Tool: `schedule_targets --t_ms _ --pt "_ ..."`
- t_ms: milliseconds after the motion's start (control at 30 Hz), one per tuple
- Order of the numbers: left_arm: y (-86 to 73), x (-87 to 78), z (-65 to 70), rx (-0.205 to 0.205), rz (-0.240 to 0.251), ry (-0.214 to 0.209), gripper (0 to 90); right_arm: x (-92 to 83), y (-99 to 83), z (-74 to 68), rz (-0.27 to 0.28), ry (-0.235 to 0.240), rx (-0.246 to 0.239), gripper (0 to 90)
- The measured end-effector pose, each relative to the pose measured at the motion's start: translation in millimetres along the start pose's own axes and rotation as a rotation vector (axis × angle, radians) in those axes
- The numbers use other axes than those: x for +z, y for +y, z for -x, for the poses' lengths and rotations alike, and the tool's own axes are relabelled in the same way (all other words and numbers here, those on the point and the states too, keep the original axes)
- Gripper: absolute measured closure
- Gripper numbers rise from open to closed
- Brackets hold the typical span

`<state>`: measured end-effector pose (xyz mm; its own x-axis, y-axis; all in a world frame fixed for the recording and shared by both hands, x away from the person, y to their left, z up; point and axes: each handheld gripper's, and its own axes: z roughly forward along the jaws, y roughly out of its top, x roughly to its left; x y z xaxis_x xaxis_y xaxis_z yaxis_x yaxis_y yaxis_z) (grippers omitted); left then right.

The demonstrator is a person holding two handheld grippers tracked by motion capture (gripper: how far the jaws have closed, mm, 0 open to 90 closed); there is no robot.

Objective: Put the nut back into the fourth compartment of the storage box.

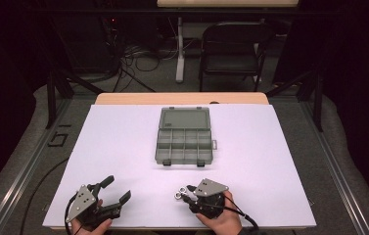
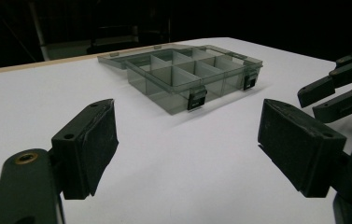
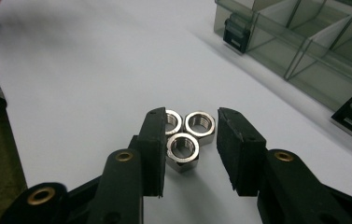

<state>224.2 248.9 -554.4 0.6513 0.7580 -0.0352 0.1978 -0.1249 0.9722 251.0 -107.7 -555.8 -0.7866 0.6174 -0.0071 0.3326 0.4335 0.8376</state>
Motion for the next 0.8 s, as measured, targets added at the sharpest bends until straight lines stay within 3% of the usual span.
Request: schedule_targets --t_ms 333,467,633,800 --pt "-0.5 0.7 -0.1 -0.007 -0.007 -0.011 19.9 8.1 -1.4 -2.4 -0.056 -0.022 0.042 63.3" --pt "-0.6 0.7 -0.4 -0.007 -0.007 -0.011 19.9 10.8 -1.7 -3.1 -0.04 -0.018 0.063 64.9" --pt "-0.6 0.7 -0.2 -0.01 -0.007 -0.012 19.9 13.5 -1.6 -5.8 -0.081 -0.013 0.061 67.1" --pt "-0.4 0.6 -0.4 -0.005 -0.007 -0.011 19.9 15.2 -1.6 -7.0 -0.089 -0.023 0.063 68.1"
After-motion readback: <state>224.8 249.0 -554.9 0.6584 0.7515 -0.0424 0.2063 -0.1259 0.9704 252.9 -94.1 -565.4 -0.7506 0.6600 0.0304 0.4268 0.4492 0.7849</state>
